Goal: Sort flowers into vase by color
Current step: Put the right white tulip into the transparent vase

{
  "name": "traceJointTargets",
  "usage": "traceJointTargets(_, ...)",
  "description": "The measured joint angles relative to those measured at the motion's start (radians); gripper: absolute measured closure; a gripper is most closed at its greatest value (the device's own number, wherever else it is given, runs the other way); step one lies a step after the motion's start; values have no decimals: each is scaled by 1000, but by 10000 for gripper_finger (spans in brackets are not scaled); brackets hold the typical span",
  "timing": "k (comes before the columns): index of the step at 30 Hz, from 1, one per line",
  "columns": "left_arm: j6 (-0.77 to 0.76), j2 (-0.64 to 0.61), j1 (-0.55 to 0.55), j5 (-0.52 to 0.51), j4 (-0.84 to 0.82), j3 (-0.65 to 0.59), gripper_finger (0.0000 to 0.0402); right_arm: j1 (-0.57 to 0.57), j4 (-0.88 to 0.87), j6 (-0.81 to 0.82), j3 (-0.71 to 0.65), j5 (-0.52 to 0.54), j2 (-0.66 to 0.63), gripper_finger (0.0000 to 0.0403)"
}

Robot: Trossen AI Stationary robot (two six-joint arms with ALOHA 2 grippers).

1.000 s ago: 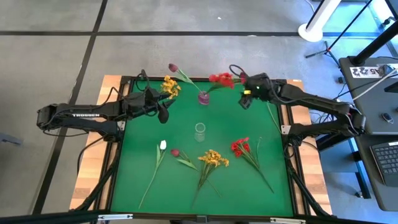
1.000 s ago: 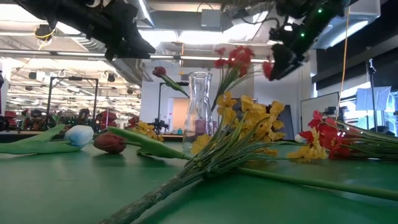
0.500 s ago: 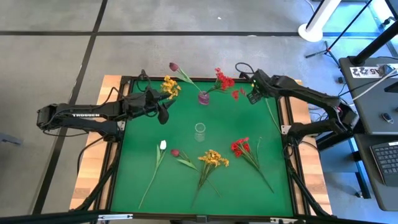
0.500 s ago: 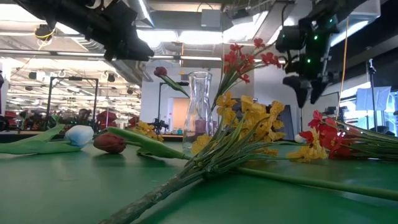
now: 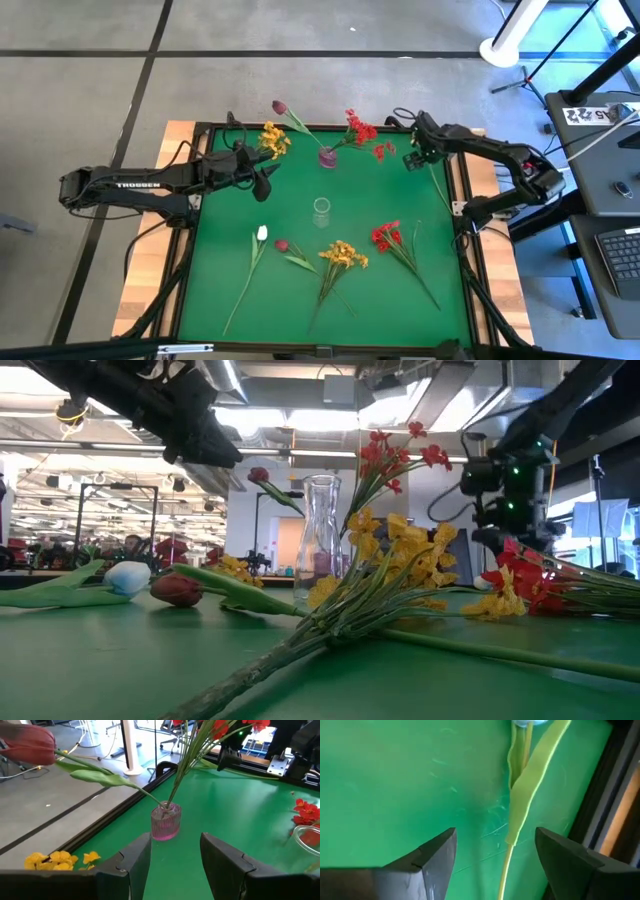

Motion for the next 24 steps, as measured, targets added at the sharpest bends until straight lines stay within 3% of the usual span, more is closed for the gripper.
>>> traceJointTargets(8, 1, 0, 0, 0, 1, 0, 237, 2, 14, 38, -12, 11, 5, 140)
traceJointTargets(18, -3, 0, 0, 0, 1, 0, 237, 2, 31, 143, 5, 51, 35, 226)
traceJointTargets(24, 4, 0, 0, 0, 1, 0, 237, 2, 23, 154, 12, 47, 41, 235)
